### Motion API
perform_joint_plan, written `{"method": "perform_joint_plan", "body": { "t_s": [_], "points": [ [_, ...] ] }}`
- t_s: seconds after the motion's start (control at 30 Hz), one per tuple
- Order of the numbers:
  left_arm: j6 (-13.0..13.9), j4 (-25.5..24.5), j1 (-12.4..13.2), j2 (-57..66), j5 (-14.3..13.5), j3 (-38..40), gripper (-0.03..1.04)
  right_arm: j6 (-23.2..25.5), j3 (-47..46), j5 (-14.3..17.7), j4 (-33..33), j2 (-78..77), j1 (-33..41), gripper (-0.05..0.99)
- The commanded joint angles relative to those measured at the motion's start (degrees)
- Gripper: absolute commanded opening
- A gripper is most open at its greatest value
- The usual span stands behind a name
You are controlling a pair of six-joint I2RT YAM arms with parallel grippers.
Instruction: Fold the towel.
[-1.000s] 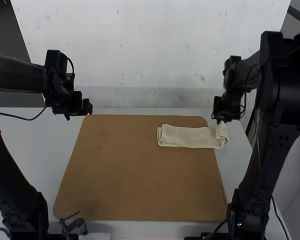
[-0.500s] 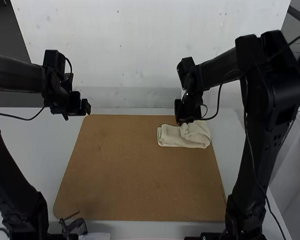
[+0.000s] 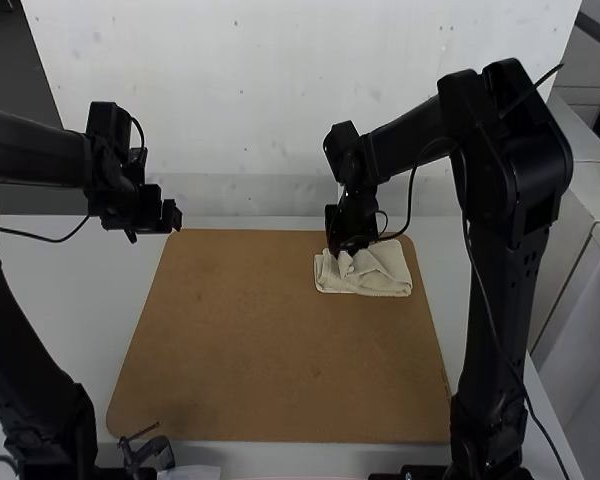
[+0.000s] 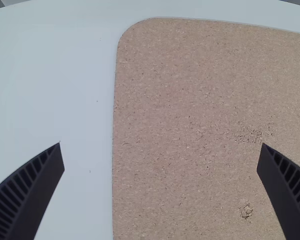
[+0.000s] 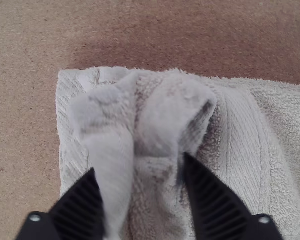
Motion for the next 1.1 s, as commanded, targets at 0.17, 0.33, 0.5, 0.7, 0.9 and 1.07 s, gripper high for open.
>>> {"method": "perform_joint_plan", "body": {
  "t_s": [0.17, 0.33, 0.5, 0.7, 0.9, 1.07],
  "points": [
    [1.41, 1.48, 0.59, -1.95, 1.16, -0.88, 1.01, 0.44, -0.77, -0.34, 4.50, -4.79, -0.92, 0.69],
    [1.41, 1.48, 0.59, -2.39, 1.16, -1.06, 1.01, 0.00, -1.56, -0.34, 4.42, -7.16, -3.38, 0.17],
    [1.33, 1.48, 0.50, -2.57, 1.25, -1.15, 1.01, -0.88, -2.53, 0.01, 1.87, -6.72, -4.43, 0.02],
    [1.24, 1.48, 0.41, -2.57, 1.25, -1.32, 1.01, -1.59, -3.15, 0.36, 1.08, -4.35, -3.64, 0.02],
    [1.24, 1.65, 0.32, -2.57, 1.25, -1.50, 1.01, -0.80, -1.39, 0.45, 2.75, -0.66, -1.01, 0.02],
    [1.59, 1.65, 0.50, -4.50, 1.60, -1.59, 1.01, 0.26, 1.42, 0.45, 2.57, 2.33, 1.19, 0.02]
  ]
}}
